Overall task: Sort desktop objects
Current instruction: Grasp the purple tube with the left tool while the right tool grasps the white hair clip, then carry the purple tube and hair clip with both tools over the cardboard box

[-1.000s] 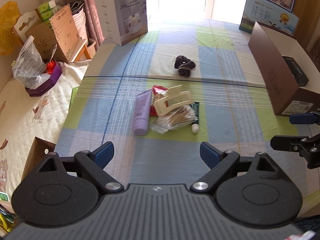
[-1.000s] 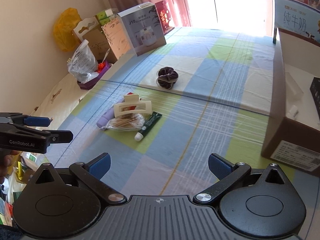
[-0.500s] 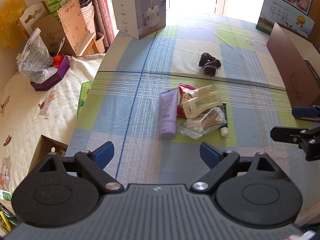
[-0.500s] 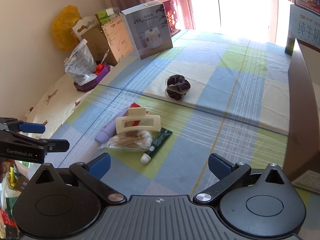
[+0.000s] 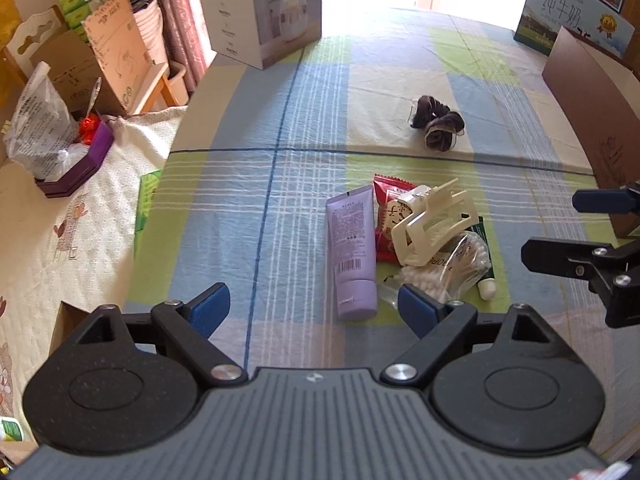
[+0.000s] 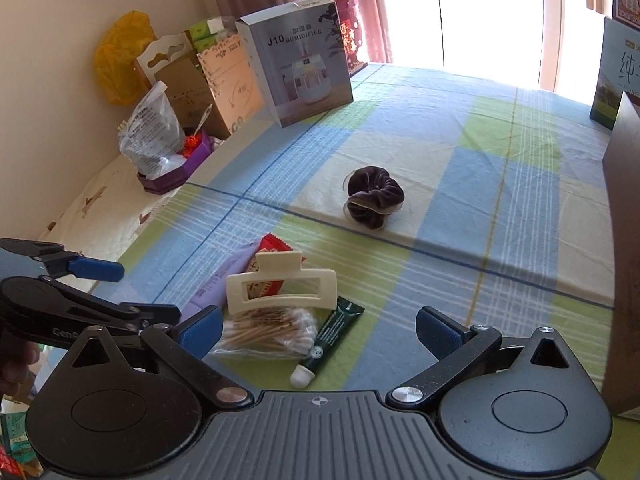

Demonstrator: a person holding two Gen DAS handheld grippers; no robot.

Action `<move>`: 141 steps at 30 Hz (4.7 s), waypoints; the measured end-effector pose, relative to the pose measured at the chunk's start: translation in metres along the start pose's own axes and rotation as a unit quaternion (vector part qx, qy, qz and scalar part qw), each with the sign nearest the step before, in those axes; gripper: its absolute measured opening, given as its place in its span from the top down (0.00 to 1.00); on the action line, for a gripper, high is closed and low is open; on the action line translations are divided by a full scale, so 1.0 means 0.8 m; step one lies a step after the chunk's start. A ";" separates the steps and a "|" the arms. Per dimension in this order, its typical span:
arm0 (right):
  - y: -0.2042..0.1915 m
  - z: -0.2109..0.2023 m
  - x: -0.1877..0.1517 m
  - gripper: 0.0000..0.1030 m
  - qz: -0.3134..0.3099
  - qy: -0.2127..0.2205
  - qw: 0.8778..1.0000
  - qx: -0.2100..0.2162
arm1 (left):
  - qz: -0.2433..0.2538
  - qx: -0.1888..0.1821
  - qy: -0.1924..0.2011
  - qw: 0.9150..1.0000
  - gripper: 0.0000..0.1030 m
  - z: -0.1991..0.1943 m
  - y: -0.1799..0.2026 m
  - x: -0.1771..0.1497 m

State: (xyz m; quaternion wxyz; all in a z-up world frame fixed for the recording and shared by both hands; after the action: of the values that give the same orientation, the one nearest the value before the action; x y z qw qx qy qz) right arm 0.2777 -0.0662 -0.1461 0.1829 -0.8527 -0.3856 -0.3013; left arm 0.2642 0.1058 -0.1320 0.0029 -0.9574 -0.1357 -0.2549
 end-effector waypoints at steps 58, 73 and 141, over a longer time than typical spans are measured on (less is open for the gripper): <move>0.047 0.034 -0.013 0.19 0.037 -0.012 0.999 -0.037 | -0.001 -0.006 -0.031 0.999 0.62 0.077 -0.037 0.015; 0.062 -0.051 -0.073 0.19 0.092 -0.003 0.994 -0.057 | -0.015 -0.029 -0.027 0.999 0.73 0.034 -0.022 -0.005; 0.388 -0.245 -0.123 0.19 0.059 -0.007 0.994 -0.092 | 0.270 -0.206 -0.049 0.939 0.73 0.014 0.559 0.013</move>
State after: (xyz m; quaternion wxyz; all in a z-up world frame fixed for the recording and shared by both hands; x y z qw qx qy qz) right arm 0.3917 -0.4240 -0.0881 0.1181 -0.8891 -0.3069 -0.3182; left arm 0.3949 -0.3214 -0.1084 -0.1326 -0.9490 0.1830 -0.2198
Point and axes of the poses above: each gripper's, at about its wrist camera, not at the fingertips, and z roughly the way its jaws point, y to its right, x to its top, the point moved 5 cm from there along z, roughly the way its jaws point, and after that the axes turned 13 degrees about -z, right-handed, at the moved point
